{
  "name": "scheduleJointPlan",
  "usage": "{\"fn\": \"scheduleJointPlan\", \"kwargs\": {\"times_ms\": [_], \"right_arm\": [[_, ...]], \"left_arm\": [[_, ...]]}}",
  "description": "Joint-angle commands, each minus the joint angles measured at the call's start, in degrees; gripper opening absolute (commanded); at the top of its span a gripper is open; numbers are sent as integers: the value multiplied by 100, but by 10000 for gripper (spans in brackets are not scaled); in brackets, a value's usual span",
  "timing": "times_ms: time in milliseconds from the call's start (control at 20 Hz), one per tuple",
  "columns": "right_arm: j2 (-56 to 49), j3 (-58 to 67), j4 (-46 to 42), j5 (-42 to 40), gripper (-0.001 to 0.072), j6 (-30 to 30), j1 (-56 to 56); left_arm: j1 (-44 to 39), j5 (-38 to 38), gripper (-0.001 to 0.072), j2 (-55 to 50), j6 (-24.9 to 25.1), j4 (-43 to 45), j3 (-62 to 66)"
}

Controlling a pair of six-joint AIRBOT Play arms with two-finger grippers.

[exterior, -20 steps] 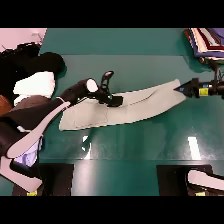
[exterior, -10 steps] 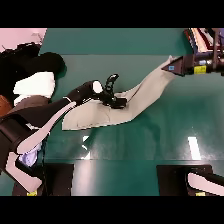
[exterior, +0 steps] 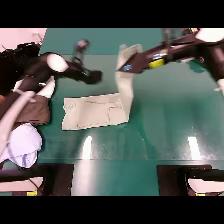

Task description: Fold the shirts.

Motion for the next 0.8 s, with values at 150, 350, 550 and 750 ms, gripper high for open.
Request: {"fn": "scheduleJointPlan", "kwargs": {"times_ms": [150,350,550,750], "right_arm": [[-1808,1419,-15,-1451,180,-114,2380],[-2382,1659,-168,-1080,420,-79,2597],[-1733,234,-433,-527,359,-24,1735],[-592,-1867,-975,-925,302,374,444]], "left_arm": [[1801,-660,23,1943,0,1255,2],[2420,-1207,23,2328,28,1263,2],[2498,-1478,23,2330,149,1255,0],[2498,-1473,23,2330,149,1233,0]]}}
